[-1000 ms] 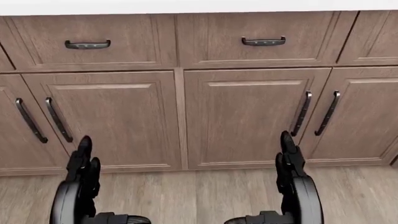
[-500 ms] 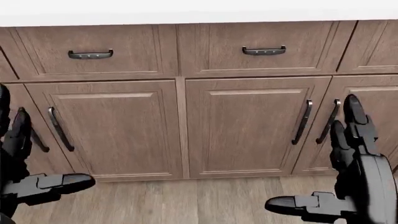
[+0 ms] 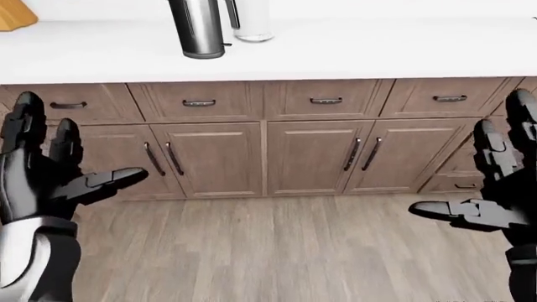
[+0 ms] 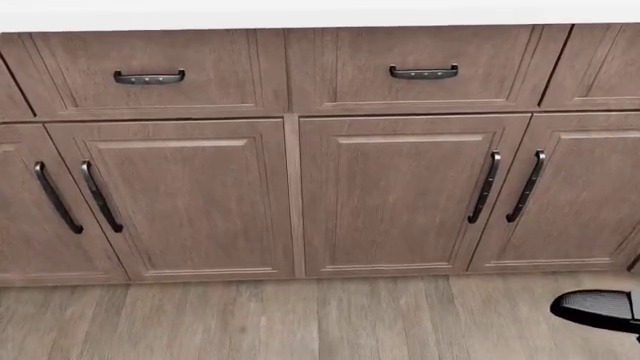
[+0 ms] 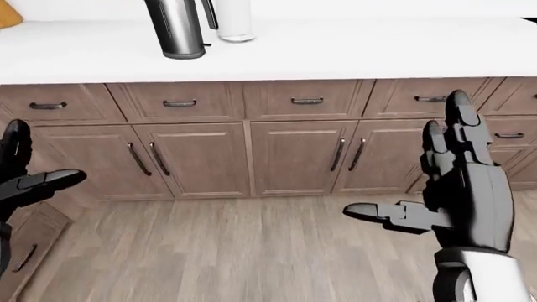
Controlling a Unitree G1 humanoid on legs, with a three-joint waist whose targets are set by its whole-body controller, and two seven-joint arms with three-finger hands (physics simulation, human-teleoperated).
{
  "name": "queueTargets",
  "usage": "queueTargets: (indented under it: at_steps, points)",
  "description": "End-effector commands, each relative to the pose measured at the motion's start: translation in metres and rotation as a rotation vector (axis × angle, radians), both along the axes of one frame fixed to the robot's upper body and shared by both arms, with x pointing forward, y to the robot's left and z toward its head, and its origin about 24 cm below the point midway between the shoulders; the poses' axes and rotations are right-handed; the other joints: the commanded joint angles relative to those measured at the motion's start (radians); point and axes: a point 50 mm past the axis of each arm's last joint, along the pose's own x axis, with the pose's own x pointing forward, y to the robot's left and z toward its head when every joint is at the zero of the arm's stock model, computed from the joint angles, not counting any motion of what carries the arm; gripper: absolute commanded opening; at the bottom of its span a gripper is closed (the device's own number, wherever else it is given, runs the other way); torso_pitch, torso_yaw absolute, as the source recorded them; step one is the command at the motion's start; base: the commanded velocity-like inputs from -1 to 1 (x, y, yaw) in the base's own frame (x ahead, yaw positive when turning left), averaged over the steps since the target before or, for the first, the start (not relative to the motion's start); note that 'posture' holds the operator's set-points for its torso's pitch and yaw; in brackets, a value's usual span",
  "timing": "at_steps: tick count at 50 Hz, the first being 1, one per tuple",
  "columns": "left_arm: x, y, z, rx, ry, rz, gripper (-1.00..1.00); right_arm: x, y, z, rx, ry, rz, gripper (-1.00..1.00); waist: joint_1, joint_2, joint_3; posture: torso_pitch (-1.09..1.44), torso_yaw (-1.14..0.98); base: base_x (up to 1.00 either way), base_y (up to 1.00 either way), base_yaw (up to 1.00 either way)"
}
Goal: Close the lid of the electric kettle.
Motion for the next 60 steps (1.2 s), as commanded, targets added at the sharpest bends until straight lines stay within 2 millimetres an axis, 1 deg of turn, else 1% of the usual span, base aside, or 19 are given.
queueTargets:
  at_steps: [1, 3, 12, 15, 16, 18, 20, 24, 29, 37, 40, 43, 53, 54, 55, 57, 58, 59, 60]
  points:
    - [-0.008, 0.005, 0.018, 0.011, -0.077, 0.021, 1.0, -0.008, 0.001, 0.01, 0.013, -0.075, 0.002, 1.0, 0.0, -0.001, -0.011, 0.0, 0.0, 0.0, 0.0, 0.0]
    - [-0.01, 0.01, 0.022, 0.007, -0.085, 0.036, 1.0, -0.011, -0.003, 0.012, 0.016, -0.079, -0.008, 0.99, 0.0, 0.0, -0.006, 0.0, 0.0, 0.0, 0.0, 0.0]
    - [-0.016, 0.03, 0.025, 0.001, -0.099, 0.09, 1.0, -0.033, -0.022, 0.029, 0.006, -0.112, -0.067, 1.0, 0.002, -0.005, 0.003, 0.0, 0.0, 0.0, 0.0, 0.0]
    - [-0.02, 0.032, 0.029, 0.001, -0.105, 0.1, 1.0, -0.038, -0.026, 0.033, 0.005, -0.12, -0.079, 0.99, 0.001, -0.007, 0.006, 0.0, 0.0, 0.0, 0.0, 0.0]
    - [-0.023, 0.032, 0.033, 0.001, -0.11, 0.103, 1.0, -0.039, -0.026, 0.034, 0.009, -0.124, -0.081, 1.0, 0.001, -0.007, 0.007, 0.0, 0.0, 0.0, 0.0, 0.0]
    - [-0.027, 0.032, 0.04, 0.003, -0.12, 0.106, 1.0, -0.038, -0.025, 0.032, 0.013, -0.116, -0.077, 1.0, -0.001, -0.008, 0.006, 0.0, 0.0, 0.0, 0.0, 0.0]
    - [-0.028, 0.032, 0.041, 0.004, -0.123, 0.107, 1.0, -0.037, -0.025, 0.032, 0.012, -0.114, -0.072, 1.0, -0.003, -0.009, 0.007, 0.0, 0.0, 0.0, 0.0, 0.0]
    - [-0.024, 0.033, 0.037, 0.004, -0.117, 0.104, 1.0, -0.033, -0.021, 0.027, 0.016, -0.113, -0.056, 1.0, -0.003, -0.007, 0.007, 0.0, 0.0, 0.0, 0.0, 0.0]
    - [-0.02, 0.033, 0.03, 0.009, -0.109, 0.102, 1.0, -0.032, -0.022, 0.027, 0.017, -0.1, -0.068, 0.99, 0.0, -0.002, 0.002, 0.0, 0.0, 0.0, 0.0, 0.0]
    - [-0.025, 0.028, 0.034, 0.023, -0.098, 0.101, 1.0, -0.032, -0.02, 0.025, 0.023, -0.104, -0.05, 1.0, -0.005, -0.005, 0.002, 0.0, 0.0, 0.0, 0.0, 0.0]
    - [-0.03, 0.025, 0.04, 0.018, -0.098, 0.097, 1.0, -0.031, -0.019, 0.025, 0.025, -0.105, -0.041, 1.0, -0.006, -0.003, 0.001, 0.0, 0.0, 0.0, 0.0, 0.0]
    - [-0.031, 0.025, 0.041, 0.017, -0.097, 0.096, 1.0, -0.03, -0.019, 0.024, 0.023, -0.105, -0.041, 1.0, -0.007, -0.001, 0.004, 0.0, 0.0, 0.0, 0.0, 0.0]
    - [-0.024, 0.028, 0.034, 0.02, -0.095, 0.097, 1.0, -0.028, -0.019, 0.021, 0.009, -0.083, -0.062, 0.99, -0.006, 0.002, 0.009, 0.0, 0.0, 0.0, 0.0, 0.0]
    - [-0.023, 0.029, 0.033, 0.021, -0.095, 0.098, 1.0, -0.027, -0.019, 0.02, 0.008, -0.079, -0.062, 0.99, -0.007, 0.01, -0.009, 0.0, 0.0, 0.01, 0.2, 0.0]
    - [-0.023, 0.029, 0.032, 0.02, -0.094, 0.098, 1.0, -0.028, -0.019, 0.021, 0.009, -0.079, -0.063, 0.99, -0.003, -0.001, -0.005, 0.0, 0.0, 0.02, 0.2, 0.0]
    - [-0.021, 0.03, 0.029, 0.022, -0.092, 0.097, 1.0, -0.027, -0.019, 0.02, 0.011, -0.073, -0.062, 0.99, -0.008, -0.005, 0.007, 0.0, 0.0, 0.05, 0.2, 0.0]
    - [-0.021, 0.029, 0.03, 0.022, -0.094, 0.096, 1.0, -0.027, -0.019, 0.02, 0.012, -0.078, -0.058, 0.99, -0.013, 0.001, 0.002, 0.0, 0.0, 0.23, 0.41, 0.0]
    - [-0.022, 0.029, 0.031, 0.022, -0.095, 0.095, 1.0, -0.028, -0.019, 0.02, 0.014, -0.081, -0.059, 0.99, -0.014, -0.015, 0.019, 0.0, 0.0, 0.24, 0.4, 0.0]
    - [-0.022, 0.029, 0.03, 0.023, -0.094, 0.093, 1.0, -0.028, -0.019, 0.021, 0.012, -0.08, -0.06, 0.99, -0.016, -0.018, 0.019, 0.0, 0.0, 0.24, 0.41, 0.0]
